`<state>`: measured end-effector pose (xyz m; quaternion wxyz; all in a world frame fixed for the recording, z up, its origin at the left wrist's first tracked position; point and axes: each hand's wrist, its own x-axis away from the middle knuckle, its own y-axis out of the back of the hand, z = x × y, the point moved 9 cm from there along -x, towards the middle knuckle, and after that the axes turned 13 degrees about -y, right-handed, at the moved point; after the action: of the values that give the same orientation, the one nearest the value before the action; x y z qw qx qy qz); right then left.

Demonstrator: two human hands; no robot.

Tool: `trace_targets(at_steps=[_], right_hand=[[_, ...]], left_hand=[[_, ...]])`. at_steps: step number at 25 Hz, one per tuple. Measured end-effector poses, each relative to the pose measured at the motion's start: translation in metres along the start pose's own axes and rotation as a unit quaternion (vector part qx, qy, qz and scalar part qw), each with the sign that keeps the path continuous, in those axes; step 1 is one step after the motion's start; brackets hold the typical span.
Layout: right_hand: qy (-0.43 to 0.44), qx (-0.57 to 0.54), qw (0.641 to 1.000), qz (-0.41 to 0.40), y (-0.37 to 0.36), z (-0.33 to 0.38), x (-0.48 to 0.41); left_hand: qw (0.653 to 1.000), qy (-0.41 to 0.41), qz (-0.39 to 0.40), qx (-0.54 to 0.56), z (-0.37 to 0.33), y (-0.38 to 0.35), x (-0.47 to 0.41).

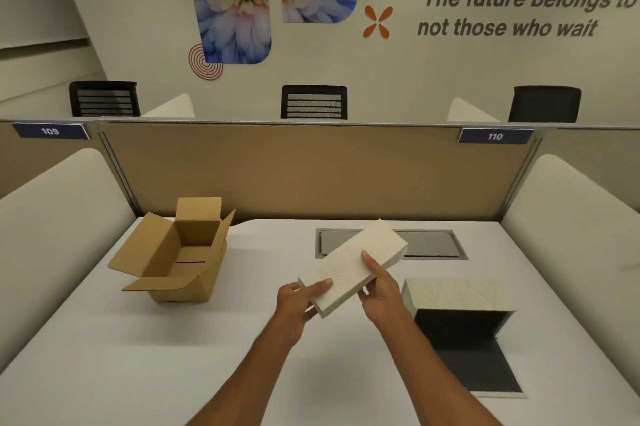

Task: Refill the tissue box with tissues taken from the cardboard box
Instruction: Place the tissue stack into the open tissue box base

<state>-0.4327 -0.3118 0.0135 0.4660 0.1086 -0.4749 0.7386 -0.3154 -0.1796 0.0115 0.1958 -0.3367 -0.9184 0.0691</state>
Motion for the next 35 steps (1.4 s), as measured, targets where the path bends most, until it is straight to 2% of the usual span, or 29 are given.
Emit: trace_targets(at_steps=[5, 9, 14, 22, 28, 35], right_hand=[[-0.02, -0.046, 0.999, -0.006, 0.063, 0.027, 0.01], [-0.037, 0.057, 0.997, -0.024, 0.101, 0.042, 0.022], [-0.031, 0.2, 0.976, -0.078, 0.145, 0.056, 0.035], [-0.018, 0.218, 0.957, -0.19, 0.225, 0.076, 0.062], [-0.041, 0.247, 0.943, -0.22, 0.278, 0.113, 0.061], [-0.072, 0.271, 0.928, -0.246, 0.328, 0.143, 0.02]], left_hand=[[0.999, 0.051, -0.007, -0.014, 0.016, -0.005, 0.013], [0.997, 0.071, 0.017, -0.03, 0.026, -0.014, 0.011], [0.99, 0.104, 0.052, -0.078, 0.052, -0.039, 0.012], [0.973, 0.163, 0.114, -0.12, 0.115, -0.09, 0.028], [0.97, 0.167, 0.112, -0.134, 0.152, -0.143, 0.031], [0.973, 0.185, 0.057, -0.124, 0.19, -0.182, 0.023]])
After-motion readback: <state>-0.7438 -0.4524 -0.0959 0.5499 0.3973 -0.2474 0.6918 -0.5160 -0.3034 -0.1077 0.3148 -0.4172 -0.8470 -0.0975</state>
